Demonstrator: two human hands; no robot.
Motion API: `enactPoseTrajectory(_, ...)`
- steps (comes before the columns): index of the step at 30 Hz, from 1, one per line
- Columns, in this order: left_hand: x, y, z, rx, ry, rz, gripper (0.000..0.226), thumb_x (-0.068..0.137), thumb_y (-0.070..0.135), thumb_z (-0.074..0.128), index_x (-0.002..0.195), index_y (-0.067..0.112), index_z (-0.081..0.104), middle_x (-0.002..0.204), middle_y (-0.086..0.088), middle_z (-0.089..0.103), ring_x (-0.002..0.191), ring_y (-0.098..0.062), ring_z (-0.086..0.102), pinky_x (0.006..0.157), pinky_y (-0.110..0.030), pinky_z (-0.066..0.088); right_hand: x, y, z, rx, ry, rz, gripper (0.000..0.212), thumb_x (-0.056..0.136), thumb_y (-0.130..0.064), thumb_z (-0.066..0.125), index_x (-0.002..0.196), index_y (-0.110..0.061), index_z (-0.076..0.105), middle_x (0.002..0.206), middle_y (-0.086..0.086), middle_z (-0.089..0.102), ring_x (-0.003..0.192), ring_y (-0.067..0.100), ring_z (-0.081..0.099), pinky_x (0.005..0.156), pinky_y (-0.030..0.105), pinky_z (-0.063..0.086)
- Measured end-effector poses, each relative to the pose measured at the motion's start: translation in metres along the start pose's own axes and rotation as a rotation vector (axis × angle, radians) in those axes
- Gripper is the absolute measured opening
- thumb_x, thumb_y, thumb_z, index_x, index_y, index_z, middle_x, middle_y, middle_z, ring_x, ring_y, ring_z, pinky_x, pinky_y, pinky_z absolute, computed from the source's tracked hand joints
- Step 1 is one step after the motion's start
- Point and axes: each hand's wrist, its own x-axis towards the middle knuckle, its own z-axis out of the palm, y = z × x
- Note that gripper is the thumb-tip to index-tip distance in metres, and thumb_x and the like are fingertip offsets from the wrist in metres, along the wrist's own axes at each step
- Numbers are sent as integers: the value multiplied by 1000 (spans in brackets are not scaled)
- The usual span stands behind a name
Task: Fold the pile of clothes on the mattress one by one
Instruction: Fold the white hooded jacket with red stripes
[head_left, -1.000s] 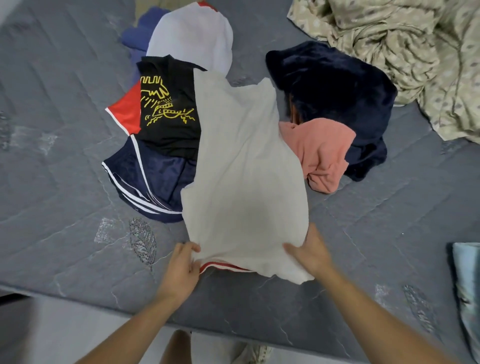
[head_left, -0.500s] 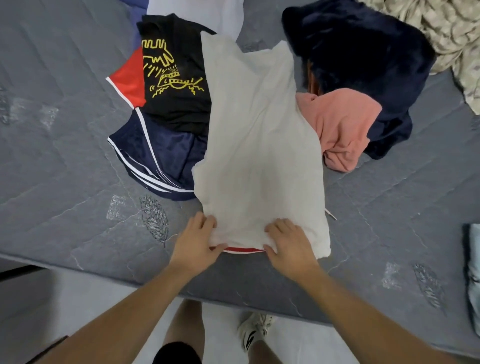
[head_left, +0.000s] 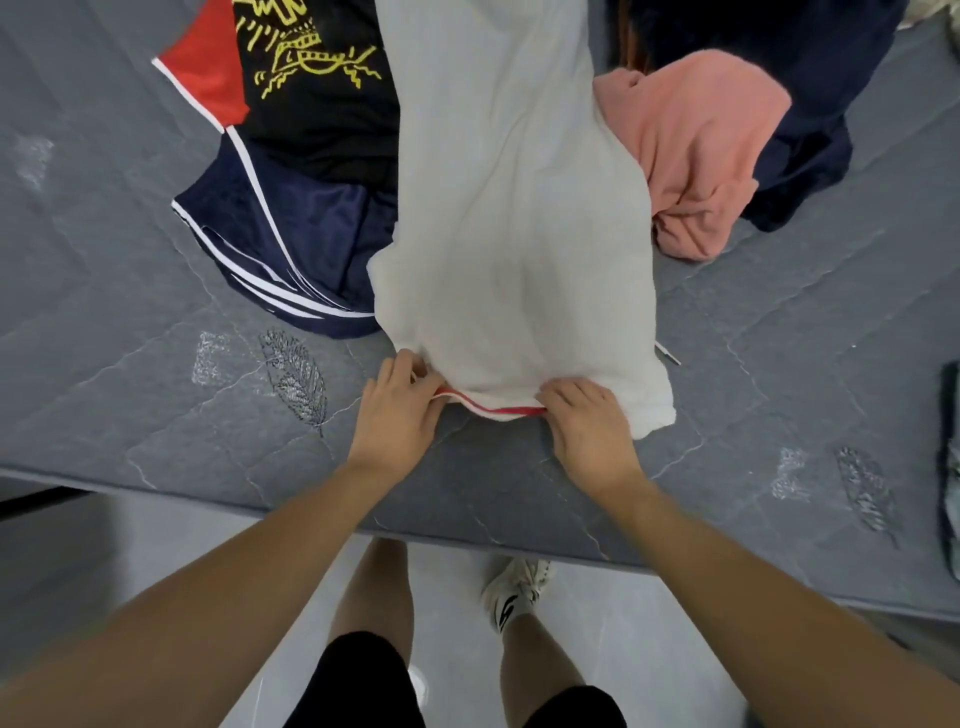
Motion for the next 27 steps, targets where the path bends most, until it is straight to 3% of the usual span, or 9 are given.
enactPoseTrajectory(5,19,25,-62,-412,2,-68,7,103,15,60,99,16,66,85,9,60,76,-2,53,69,-25,42,28,-14,-77,554,-116,426,19,111,-27,41,106,-18,57,92,4,69,85,24,66,78,40,52)
enactPoseTrajectory(10,55,57,-129,-527,48,-119,9,102,22,63,94,20,66,82,11,66,76,11,58,66,-10,39,61,-14,-153,715,-80,412,25,105,-42,55,89,-22,55,78,-7,59,72,10,51,72,32,43)
enactPoseTrajectory(12,72,62,-147,-548,62,-121,14,103,25,62,93,16,67,83,6,67,77,5,58,68,-13,42,73,-9,-175,659,-141,367,31,92,-47,73,90,-21,56,79,-6,61,71,10,54,69,28,45)
enactPoseTrajectory(14,87,70,-165,-551,88,-67,15,103,25,61,94,15,67,85,1,67,79,-4,58,70,-22,43,82,-3,-197,528,-135,270,33,84,-37,82,90,-18,56,80,-4,62,73,14,57,69,32,48)
enactPoseTrajectory(16,101,74,-179,-511,112,14,12,103,23,60,96,15,67,87,0,69,81,-8,59,70,-26,42,92,6,-209,424,-60,183,22,80,-13,76,87,-13,55,78,1,61,72,22,56,69,45,49)
enactPoseTrajectory(18,111,75,-188,-419,124,83,11,103,20,58,100,16,67,92,1,69,86,-12,61,74,-30,45,100,16,-218,343,-6,188,23,78,1,63,77,-18,51,74,-1,56,70,23,51,62,45,44)
enactPoseTrajectory(20,118,73,-192,-299,155,120,11,103,19,55,102,16,66,95,1,68,89,-17,61,79,-38,49,101,29,-224,257,23,246,25,80,0,61,75,-23,50,78,-5,53,72,21,49,58,38,39)
enactPoseTrajectory(23,123,74,-195,-235,200,74,11,100,18,53,99,16,64,93,0,67,88,-21,61,78,-45,51,94,51,-221,135,69,351,9,82,-12,64,91,-12,62,89,5,65,80,30,58,62,38,45)
enactPoseTrajectory(27,125,86,-192,-207,180,95,10,99,19,53,97,15,62,91,-2,66,85,-23,60,75,-45,51,83,59,-215,164,-14,427,28,93,-20,61,119,-16,69,109,11,71,101,38,62,74,39,45)
